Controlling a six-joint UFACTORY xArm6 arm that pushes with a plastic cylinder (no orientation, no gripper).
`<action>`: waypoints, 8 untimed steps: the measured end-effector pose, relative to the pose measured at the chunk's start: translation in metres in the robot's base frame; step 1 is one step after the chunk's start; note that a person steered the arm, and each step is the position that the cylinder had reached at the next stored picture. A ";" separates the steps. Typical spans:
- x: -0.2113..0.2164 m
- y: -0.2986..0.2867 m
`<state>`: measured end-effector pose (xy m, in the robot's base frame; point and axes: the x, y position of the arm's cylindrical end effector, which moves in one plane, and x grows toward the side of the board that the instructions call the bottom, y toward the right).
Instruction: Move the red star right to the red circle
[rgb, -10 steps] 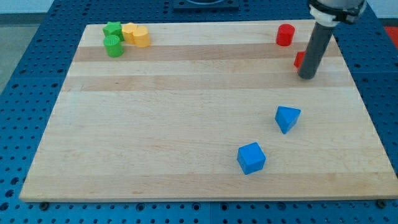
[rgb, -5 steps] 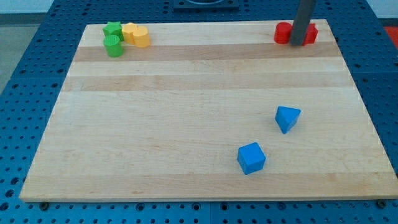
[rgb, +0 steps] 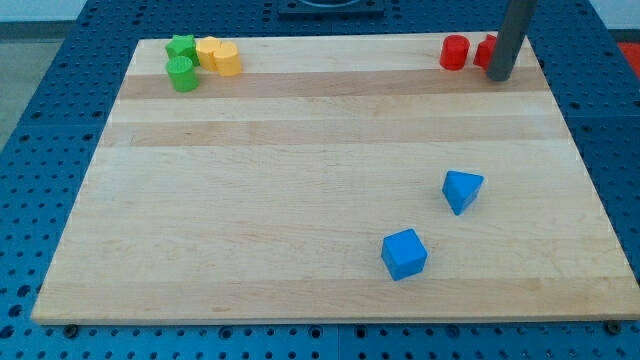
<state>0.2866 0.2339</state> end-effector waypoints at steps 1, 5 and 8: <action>-0.016 0.000; 0.006 -0.030; -0.024 -0.114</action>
